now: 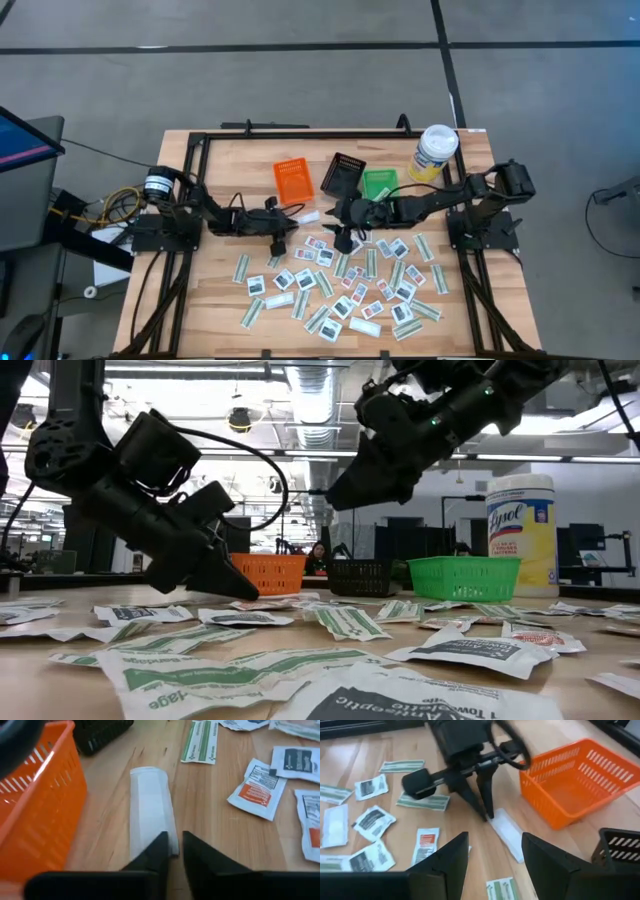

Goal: Pick & Place First Aid Supplies
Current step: Put the green bandage pack into the green basket

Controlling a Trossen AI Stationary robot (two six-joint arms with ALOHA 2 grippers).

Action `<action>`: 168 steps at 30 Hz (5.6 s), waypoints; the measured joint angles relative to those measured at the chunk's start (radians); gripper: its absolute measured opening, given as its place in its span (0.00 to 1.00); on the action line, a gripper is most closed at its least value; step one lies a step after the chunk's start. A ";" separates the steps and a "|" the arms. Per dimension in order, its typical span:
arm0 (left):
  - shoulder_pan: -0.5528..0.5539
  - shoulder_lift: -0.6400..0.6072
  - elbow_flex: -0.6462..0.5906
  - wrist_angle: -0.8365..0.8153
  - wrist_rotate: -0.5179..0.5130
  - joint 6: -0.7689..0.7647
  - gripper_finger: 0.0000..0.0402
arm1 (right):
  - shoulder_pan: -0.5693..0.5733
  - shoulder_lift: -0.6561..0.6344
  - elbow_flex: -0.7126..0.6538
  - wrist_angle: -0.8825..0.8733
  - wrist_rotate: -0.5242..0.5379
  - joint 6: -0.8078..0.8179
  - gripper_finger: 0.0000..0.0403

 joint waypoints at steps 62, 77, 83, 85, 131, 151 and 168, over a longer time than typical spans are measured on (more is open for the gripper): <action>-0.130 -0.298 -0.002 0.107 0.244 -0.260 0.02 | 0.090 0.048 0.000 0.145 -0.061 -0.393 0.02; -0.130 -0.298 -0.002 0.107 0.201 -0.263 0.05 | 0.085 -0.035 0.000 -0.068 0.129 -0.264 0.01; -0.130 -0.298 -0.002 0.107 0.201 -0.263 0.05 | 0.086 -0.182 0.000 -0.356 0.357 -0.090 0.01; -0.130 -0.298 -0.002 0.107 0.201 -0.264 0.05 | 0.085 -0.232 0.000 -0.469 0.471 0.007 0.00; -0.130 -0.298 -0.002 0.104 0.201 -0.263 0.05 | -0.112 -0.346 -0.180 -0.546 0.281 0.415 0.40; -0.130 -0.298 -0.002 0.106 0.201 -0.263 0.05 | 0.046 -0.100 -0.122 -0.056 0.033 -0.025 0.43; -0.130 -0.298 -0.002 0.107 0.201 -0.262 0.05 | -0.017 0.364 0.328 -0.439 -0.034 0.028 0.38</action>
